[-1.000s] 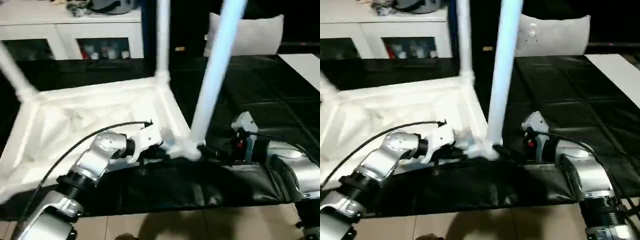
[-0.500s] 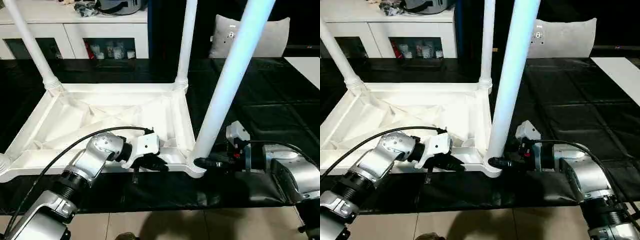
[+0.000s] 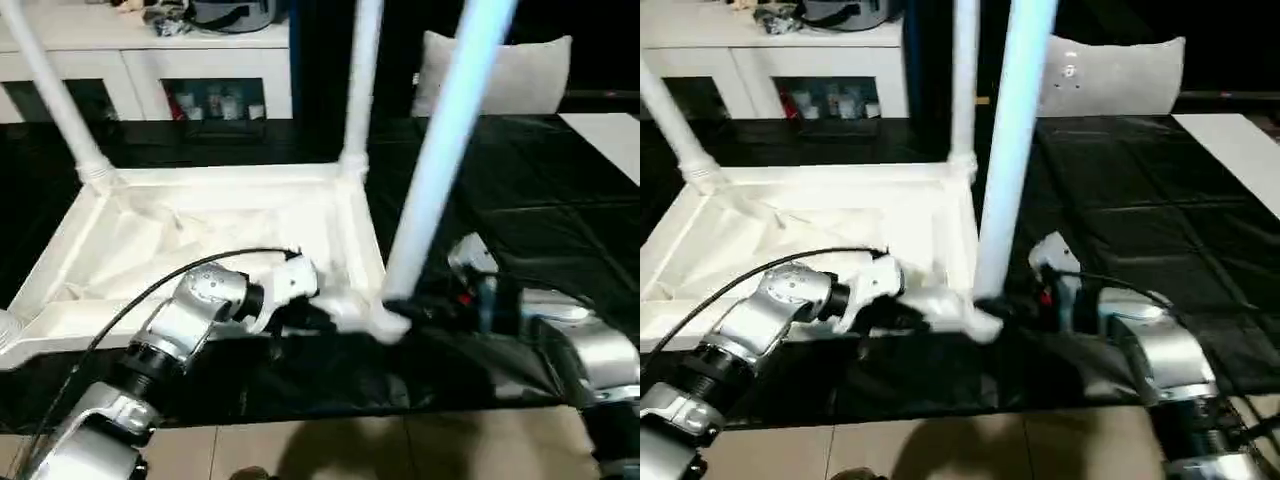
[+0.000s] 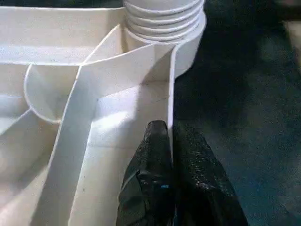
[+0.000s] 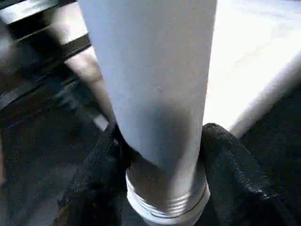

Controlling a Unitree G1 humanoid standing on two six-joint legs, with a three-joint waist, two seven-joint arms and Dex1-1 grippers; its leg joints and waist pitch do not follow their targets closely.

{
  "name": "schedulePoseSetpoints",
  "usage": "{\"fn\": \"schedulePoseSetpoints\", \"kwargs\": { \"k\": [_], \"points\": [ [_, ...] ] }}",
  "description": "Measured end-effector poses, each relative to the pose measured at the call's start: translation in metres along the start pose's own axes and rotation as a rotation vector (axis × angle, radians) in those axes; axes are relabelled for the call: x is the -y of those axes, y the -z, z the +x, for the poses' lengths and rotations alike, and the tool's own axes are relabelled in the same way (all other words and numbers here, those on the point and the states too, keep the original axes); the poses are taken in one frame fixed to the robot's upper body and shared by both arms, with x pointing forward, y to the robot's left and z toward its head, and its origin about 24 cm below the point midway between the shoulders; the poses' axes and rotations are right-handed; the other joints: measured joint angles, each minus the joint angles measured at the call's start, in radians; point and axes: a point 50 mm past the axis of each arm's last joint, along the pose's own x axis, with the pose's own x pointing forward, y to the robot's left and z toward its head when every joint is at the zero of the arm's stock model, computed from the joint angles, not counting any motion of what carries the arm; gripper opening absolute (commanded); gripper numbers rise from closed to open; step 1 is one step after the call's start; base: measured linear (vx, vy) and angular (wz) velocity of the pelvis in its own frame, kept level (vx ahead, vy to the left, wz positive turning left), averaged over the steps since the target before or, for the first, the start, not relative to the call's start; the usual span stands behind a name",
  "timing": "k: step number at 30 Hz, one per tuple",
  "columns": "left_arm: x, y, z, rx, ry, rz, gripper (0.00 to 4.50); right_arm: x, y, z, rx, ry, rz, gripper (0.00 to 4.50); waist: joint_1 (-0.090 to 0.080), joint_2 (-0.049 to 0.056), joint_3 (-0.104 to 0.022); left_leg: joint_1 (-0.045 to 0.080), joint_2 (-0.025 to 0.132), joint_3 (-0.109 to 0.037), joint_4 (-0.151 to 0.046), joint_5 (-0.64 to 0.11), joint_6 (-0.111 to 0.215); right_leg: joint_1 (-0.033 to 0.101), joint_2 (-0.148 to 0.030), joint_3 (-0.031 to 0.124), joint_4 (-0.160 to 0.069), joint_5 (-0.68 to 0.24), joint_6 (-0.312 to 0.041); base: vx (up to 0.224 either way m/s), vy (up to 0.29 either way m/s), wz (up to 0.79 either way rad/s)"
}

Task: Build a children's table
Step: Rotate leg to tighten

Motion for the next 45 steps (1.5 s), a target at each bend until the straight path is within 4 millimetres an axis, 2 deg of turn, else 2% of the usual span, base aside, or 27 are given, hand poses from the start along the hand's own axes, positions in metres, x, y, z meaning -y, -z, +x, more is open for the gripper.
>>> {"fn": "schedulePoseSetpoints", "kwargs": {
  "k": [4,8,9,12,13,17,19,23,24,27,29,32,34,37,40,44,45],
  "points": [
    [-0.002,-0.009,0.019,0.027,-0.144,-0.117,0.00,0.008,-0.006,0.019,0.032,0.245,0.040,1.97,-0.036,0.000,0.000,0.000,-0.001,0.001,0.000,0.002,0.000,0.000,0.000,0.002,-0.003,0.004,0.001,0.000,0.000,0.00],
    [0.000,-0.019,0.035,0.048,-0.249,-0.197,0.00,0.013,-0.011,0.030,0.055,0.406,0.068,1.97,-0.042,0.004,-0.001,-0.001,0.000,0.001,-0.001,0.002,0.000,-0.001,0.000,0.001,-0.003,0.004,0.002,0.000,0.000,0.00],
    [0.000,-0.021,0.038,0.048,-0.263,-0.207,0.00,0.014,-0.012,0.031,0.059,0.425,0.072,2.62,-0.042,0.004,-0.002,-0.001,0.000,0.001,-0.001,0.002,0.000,-0.001,0.000,0.001,-0.003,0.004,0.002,0.000,0.000,0.00],
    [0.002,-0.024,0.041,0.051,-0.272,-0.215,0.00,0.014,-0.011,0.032,0.074,0.447,0.105,2.69,-0.038,0.006,-0.002,-0.002,0.000,0.001,-0.002,0.002,0.000,-0.002,0.000,0.001,-0.004,0.005,0.000,0.000,0.000,0.00],
    [0.002,-0.024,0.041,0.052,-0.271,-0.213,0.00,0.014,-0.011,0.032,0.078,0.446,0.112,2.89,-0.037,0.006,-0.002,-0.003,0.000,0.001,-0.002,0.002,0.000,-0.002,0.000,0.001,-0.005,0.005,0.000,0.000,0.000,0.00],
    [0.001,-0.024,0.039,0.042,-0.268,-0.185,0.00,0.013,-0.010,0.029,0.083,0.416,0.109,3.20,-0.034,0.005,-0.002,-0.003,0.000,0.001,-0.003,0.001,0.001,-0.003,0.000,0.000,-0.005,0.005,0.000,0.000,0.000,0.00],
    [0.000,-0.022,0.037,0.034,-0.263,-0.159,0.00,0.016,-0.009,0.021,0.068,0.382,0.078,3.46,-0.031,0.006,-0.001,-0.003,0.000,0.001,-0.003,0.002,0.001,-0.003,0.000,0.000,-0.005,0.005,0.000,0.000,0.000,0.00],
    [-0.003,-0.018,0.028,0.026,-0.240,-0.116,0.00,0.015,-0.002,0.009,0.026,0.266,0.051,3.65,-0.032,0.007,0.000,-0.003,0.000,0.001,-0.003,0.002,0.000,-0.003,0.001,0.000,-0.005,0.005,0.000,0.000,0.000,0.00],
    [-0.004,-0.017,0.025,0.024,-0.226,-0.102,0.00,0.014,-0.002,0.004,0.018,0.229,0.038,3.90,-0.032,0.007,0.000,-0.003,0.000,0.001,-0.003,0.002,0.000,-0.003,0.001,0.000,-0.005,0.005,0.000,0.000,0.000,0.00],
    [-0.004,-0.015,0.019,0.020,-0.193,-0.074,0.00,0.013,-0.005,-0.003,0.014,0.151,0.007,3.97,-0.031,0.007,0.000,-0.004,0.000,0.001,-0.003,0.002,0.000,-0.004,0.001,0.000,-0.005,0.005,0.000,0.000,0.000,0.00],
    [-0.004,-0.011,0.013,0.009,-0.144,-0.037,0.00,0.013,-0.006,-0.010,-0.019,0.082,-0.040,4.29,-0.026,0.007,0.000,-0.005,0.000,0.001,-0.003,0.002,0.001,-0.004,0.001,0.000,-0.005,0.005,0.000,0.000,0.000,0.00],
    [-0.005,-0.006,0.001,-0.016,-0.073,0.022,0.00,0.015,-0.009,-0.021,-0.051,0.006,-0.091,4.29,-0.018,0.006,0.001,-0.005,0.001,0.001,-0.003,0.002,0.001,-0.004,0.001,-0.001,-0.005,0.005,0.000,0.000,0.000,0.00],
    [-0.003,-0.001,-0.008,-0.031,-0.002,0.068,0.00,0.013,-0.010,-0.024,-0.052,-0.064,-0.105,4.08,-0.008,0.006,0.001,-0.005,0.001,0.001,-0.003,0.002,0.001,-0.004,0.001,-0.001,-0.005,0.005,0.000,0.000,0.000,0.00],
    [0.002,0.000,-0.012,-0.042,0.083,0.109,0.00,0.009,-0.011,-0.023,-0.053,-0.133,-0.118,3.95,0.006,0.006,0.001,-0.005,0.000,0.001,-0.002,0.002,0.002,-0.002,0.000,-0.001,-0.005,0.005,0.000,0.000,0.000,0.00],
    [0.006,0.000,-0.012,-0.050,0.150,0.137,0.00,0.007,-0.013,-0.023,-0.059,-0.189,-0.130,3.57,0.020,0.005,0.001,-0.005,0.000,0.001,-0.001,0.002,0.002,-0.002,-0.001,0.000,-0.005,0.005,0.000,0.000,0.000,0.00],
    [0.008,0.001,-0.014,-0.055,0.180,0.142,0.00,0.003,-0.015,-0.021,-0.057,-0.255,-0.120,3.49,0.022,0.005,0.001,-0.004,0.001,0.001,-0.001,0.002,0.002,-0.002,0.000,-0.001,-0.003,0.005,-0.001,0.000,0.000,0.00],
    [0.008,0.001,-0.015,-0.055,0.187,0.142,0.00,0.003,-0.014,-0.021,-0.057,-0.266,-0.114,3.29,0.023,0.005,0.001,-0.004,0.001,0.001,-0.001,0.002,0.002,-0.002,0.000,-0.001,-0.003,0.005,0.000,0.000,0.000,0.00]
  ]
}}
